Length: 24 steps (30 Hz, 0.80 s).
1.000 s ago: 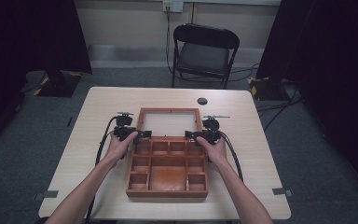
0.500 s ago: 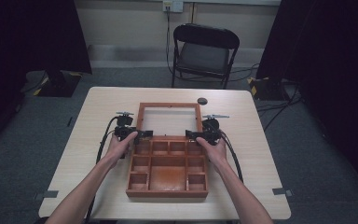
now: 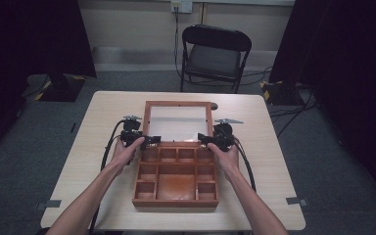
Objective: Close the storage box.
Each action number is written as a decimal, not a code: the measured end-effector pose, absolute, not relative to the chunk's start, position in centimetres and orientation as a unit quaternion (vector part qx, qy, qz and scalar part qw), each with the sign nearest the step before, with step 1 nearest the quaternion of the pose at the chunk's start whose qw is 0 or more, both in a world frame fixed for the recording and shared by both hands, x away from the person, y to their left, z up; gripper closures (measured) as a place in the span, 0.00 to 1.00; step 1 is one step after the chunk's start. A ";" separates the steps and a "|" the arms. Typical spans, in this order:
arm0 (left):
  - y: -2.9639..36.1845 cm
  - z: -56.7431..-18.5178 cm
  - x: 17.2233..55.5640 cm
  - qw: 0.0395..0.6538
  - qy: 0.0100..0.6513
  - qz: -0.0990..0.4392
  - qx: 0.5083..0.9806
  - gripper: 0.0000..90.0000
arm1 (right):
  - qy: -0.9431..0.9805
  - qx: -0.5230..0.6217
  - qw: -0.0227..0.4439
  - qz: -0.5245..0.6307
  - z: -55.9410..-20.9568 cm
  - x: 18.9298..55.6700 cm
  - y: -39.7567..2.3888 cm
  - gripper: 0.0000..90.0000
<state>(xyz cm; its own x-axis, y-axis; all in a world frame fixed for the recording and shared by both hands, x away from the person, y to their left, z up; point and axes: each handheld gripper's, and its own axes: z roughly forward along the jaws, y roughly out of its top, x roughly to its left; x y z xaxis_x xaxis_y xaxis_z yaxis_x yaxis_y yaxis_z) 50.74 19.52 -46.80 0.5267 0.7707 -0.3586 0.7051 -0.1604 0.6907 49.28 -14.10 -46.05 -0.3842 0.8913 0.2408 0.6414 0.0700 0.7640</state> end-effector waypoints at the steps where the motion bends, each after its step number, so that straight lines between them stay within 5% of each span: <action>1: 19.5 -46.8 50.7 0.430 0.485 0.038 0.761 0.19 | 0.716 0.535 0.149 0.424 -46.0 49.2 -14.1 0.37; 24: 20.9 -45.4 50.4 0.468 0.486 0.057 0.736 0.45 | 0.694 0.524 0.150 0.471 -44.7 48.7 -15.4 0.55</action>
